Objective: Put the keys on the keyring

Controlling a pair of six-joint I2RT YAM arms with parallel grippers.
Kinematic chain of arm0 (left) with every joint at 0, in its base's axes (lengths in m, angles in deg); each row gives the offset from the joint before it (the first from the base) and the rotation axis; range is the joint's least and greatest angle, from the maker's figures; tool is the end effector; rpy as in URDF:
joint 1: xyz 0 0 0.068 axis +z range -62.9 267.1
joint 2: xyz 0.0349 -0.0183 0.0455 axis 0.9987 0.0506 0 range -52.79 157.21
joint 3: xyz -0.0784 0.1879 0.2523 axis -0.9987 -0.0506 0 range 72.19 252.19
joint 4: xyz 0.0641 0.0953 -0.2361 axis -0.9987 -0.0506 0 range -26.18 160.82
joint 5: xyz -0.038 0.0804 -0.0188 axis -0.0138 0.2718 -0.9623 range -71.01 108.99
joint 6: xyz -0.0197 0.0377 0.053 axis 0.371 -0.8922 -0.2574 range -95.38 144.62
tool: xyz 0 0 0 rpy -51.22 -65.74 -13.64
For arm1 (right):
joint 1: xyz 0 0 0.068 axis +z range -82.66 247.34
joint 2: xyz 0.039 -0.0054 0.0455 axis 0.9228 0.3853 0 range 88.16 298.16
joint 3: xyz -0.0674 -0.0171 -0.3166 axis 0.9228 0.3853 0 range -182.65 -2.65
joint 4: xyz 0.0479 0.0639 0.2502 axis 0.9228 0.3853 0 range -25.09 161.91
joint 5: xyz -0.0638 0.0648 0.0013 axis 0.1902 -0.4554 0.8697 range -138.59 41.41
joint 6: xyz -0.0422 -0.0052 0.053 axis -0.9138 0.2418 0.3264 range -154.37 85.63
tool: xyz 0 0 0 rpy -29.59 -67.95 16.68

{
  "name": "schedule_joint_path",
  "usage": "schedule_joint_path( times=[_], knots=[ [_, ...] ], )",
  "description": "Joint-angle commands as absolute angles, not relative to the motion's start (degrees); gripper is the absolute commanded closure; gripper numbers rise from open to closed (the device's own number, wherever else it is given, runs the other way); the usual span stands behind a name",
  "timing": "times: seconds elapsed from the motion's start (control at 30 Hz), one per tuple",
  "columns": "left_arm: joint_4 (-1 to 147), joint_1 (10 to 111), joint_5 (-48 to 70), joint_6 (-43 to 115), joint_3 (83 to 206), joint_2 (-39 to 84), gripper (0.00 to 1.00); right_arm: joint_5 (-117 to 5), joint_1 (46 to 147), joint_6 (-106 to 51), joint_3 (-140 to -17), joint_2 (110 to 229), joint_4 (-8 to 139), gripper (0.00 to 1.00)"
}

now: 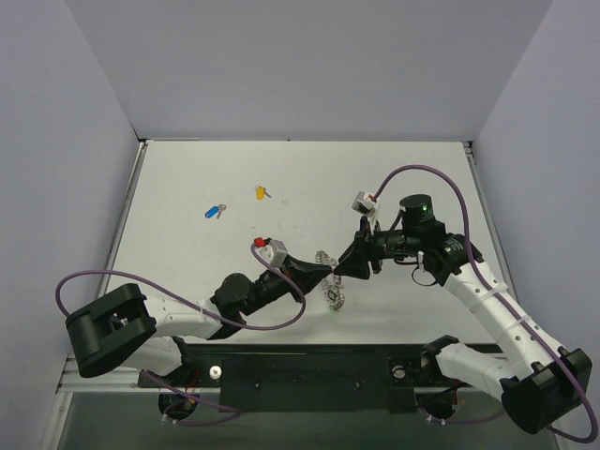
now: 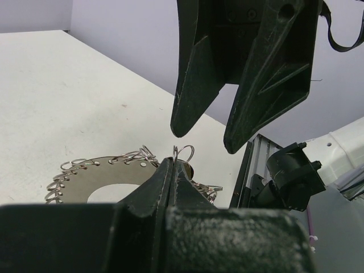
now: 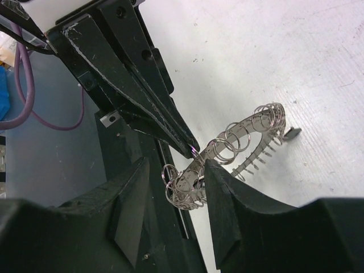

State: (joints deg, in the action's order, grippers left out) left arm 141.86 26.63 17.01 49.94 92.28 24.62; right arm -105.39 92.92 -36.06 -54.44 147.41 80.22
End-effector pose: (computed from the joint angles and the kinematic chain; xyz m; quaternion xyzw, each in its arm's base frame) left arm 0.1262 -0.2265 0.2784 0.1994 0.5845 -0.5431 0.5689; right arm 0.1660 0.1302 0.3731 -0.4286 0.6498 0.4882 0.3946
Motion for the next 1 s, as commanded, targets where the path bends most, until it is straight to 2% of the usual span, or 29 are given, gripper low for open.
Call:
schedule_joint_path(
  times=[0.0, 0.47, 0.97],
  knots=[
    [163.28, 26.19, 18.02, 50.81, 92.75, 23.85, 1.0, -106.25, 92.91, -37.44, -53.8, 146.26, 79.15, 0.61],
    [162.75, 26.1, 17.76, 50.37, 92.66, 22.35, 1.0, -110.2, 92.82, -36.48, -51.52, 147.66, 73.1, 0.57],
    [163.19, 26.19, 17.94, 50.11, 92.66, 21.83, 1.0, -113.71, 92.82, -37.71, -49.5, 148.1, 71.6, 0.71]
  ],
)
